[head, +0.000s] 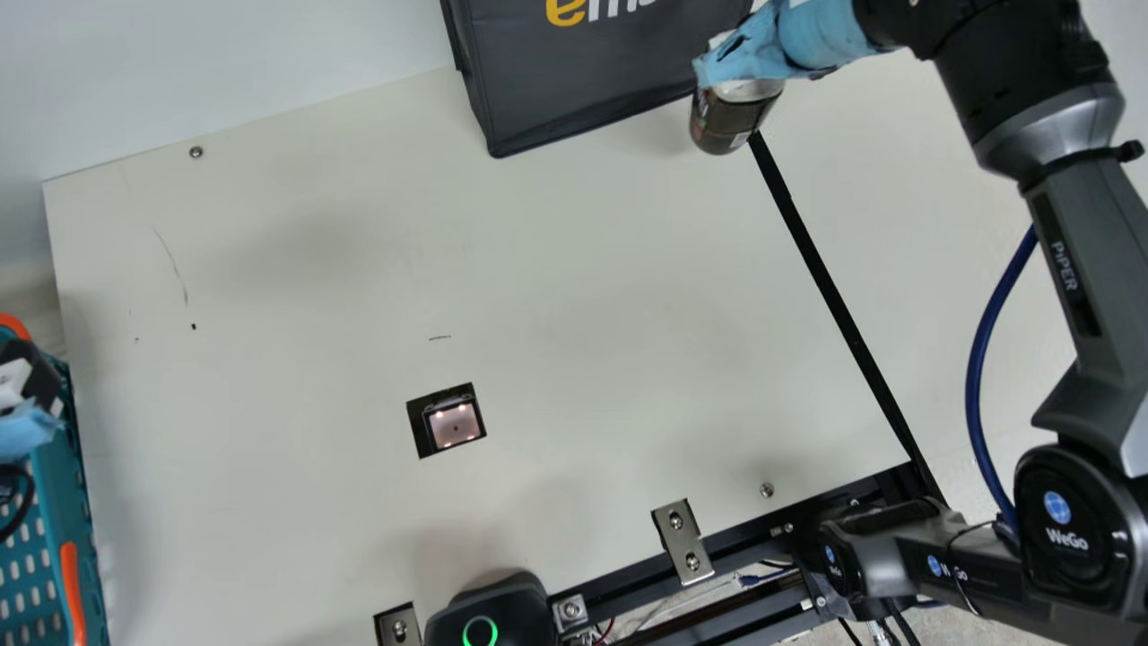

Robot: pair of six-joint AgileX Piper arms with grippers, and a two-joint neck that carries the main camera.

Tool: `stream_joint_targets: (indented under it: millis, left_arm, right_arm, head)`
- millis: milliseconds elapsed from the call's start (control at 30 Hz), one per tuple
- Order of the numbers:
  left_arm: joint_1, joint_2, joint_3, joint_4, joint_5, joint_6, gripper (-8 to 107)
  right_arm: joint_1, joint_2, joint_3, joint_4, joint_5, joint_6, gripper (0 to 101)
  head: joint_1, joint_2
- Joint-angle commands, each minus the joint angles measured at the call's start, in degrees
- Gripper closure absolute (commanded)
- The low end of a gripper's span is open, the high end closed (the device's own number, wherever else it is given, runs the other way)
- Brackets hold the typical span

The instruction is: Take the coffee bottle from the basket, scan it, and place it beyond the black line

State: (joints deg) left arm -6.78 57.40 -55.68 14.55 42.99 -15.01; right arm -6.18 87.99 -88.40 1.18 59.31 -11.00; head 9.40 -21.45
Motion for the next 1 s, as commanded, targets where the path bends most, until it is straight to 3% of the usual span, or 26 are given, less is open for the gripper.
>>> stream_joint_targets:
  millis: [0, 467, 967]
  left_arm:
    - [0.00, 0.00, 0.00, 0.00, 0.00, 0.00, 9]
    - [0.00, 0.00, 0.00, 0.00, 0.00, 0.00, 9]
    - [0.00, 0.00, 0.00, 0.00, 0.00, 0.00, 9]
  right_arm:
    - [-1.71, 0.22, -0.08, 0.43, 0.10, -0.46, 101]
    - [-10.40, 1.78, 0.38, 1.96, -1.16, -3.56, 101]
    - [-13.83, 4.39, 2.20, 1.91, -4.64, -3.09, 101]
  head:
    - [-1.48, -0.13]
    - [-1.48, -0.13]
    - [-1.48, -0.13]
